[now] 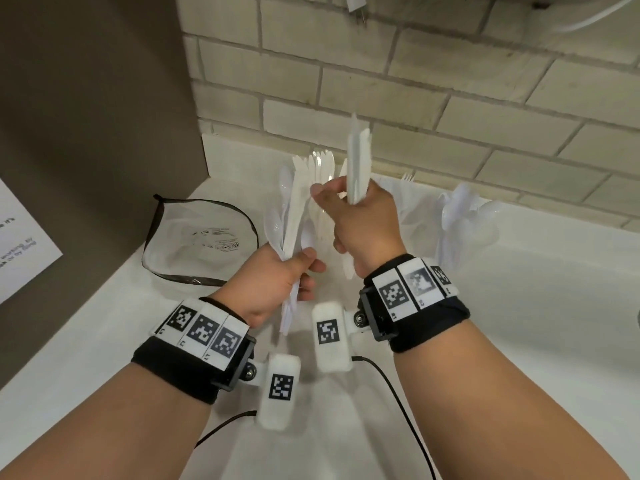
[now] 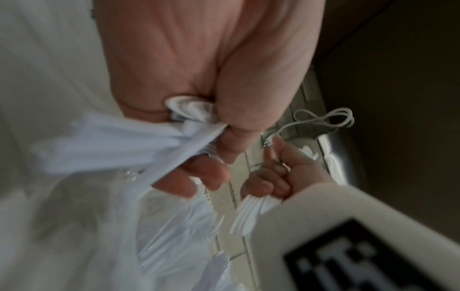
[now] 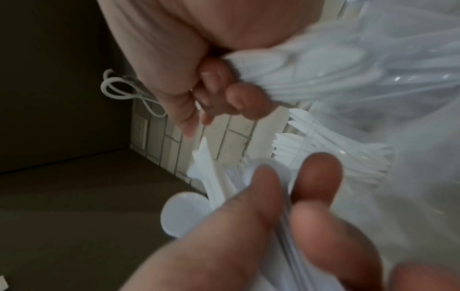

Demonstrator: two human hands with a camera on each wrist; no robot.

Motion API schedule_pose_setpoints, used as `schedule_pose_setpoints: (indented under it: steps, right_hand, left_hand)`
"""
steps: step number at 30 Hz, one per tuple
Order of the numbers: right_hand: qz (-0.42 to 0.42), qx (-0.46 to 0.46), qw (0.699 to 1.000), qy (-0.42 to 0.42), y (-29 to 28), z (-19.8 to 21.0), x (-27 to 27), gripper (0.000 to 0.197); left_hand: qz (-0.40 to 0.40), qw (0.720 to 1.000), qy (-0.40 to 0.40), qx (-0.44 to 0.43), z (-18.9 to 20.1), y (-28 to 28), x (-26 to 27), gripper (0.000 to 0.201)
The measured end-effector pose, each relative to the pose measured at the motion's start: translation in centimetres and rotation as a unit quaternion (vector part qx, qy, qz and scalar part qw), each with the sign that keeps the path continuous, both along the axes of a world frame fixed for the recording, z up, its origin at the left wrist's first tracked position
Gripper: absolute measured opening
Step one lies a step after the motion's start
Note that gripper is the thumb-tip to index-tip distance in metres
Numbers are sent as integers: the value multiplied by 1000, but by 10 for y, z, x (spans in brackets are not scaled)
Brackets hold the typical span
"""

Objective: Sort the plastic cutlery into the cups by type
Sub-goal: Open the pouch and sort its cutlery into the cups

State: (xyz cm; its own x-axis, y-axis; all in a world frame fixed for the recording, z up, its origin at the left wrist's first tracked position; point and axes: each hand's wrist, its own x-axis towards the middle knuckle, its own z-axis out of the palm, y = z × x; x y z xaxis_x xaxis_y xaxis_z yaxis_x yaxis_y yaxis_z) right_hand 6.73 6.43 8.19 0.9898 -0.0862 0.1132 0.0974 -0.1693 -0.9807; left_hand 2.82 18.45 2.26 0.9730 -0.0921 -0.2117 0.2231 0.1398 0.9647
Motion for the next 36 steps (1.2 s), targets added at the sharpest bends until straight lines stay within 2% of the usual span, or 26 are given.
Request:
schedule_pose_setpoints:
  steps: [3, 9, 11, 14, 18, 22, 27, 31, 34, 36]
  right_hand:
    - [35, -26, 998, 47, 5, -5, -1, 27]
    - [70, 26, 994, 78, 6, -2, -4, 15]
    - [65, 41, 994, 73, 5, 2, -3, 13]
    - [49, 104, 992, 55, 2, 11, -1, 13]
    - [-4, 143, 989, -29, -4, 25, 5, 16]
    - [-16, 73, 995, -68, -12, 30, 12, 16]
    - [16, -124, 991, -46, -15, 22, 7, 22]
    - [82, -116, 990, 12, -8, 9, -2, 24]
    - [92, -99, 990, 49, -2, -1, -3, 28]
    - [93, -76, 991, 56, -1, -2, -2, 25]
  left_hand:
    - [3, 998, -31, 59, 0, -3, 0, 17]
    - [-13, 999, -51, 4, -3, -2, -3, 19]
    - [-13, 998, -59, 6, -4, -1, -3, 15]
    - [-14, 998, -62, 23, -5, 0, -5, 24]
    - [-21, 998, -52, 1, -9, 0, -6, 34]
    - [-30, 998, -46, -29, -11, 1, -4, 29]
    - [-41, 997, -41, -58, -11, 3, -1, 23]
    - [-35, 996, -56, -52, -9, 1, 1, 19]
    - [-49, 994, -66, -68, -8, -2, 1, 10]
    - [-48, 993, -72, -85, -9, -2, 0, 20]
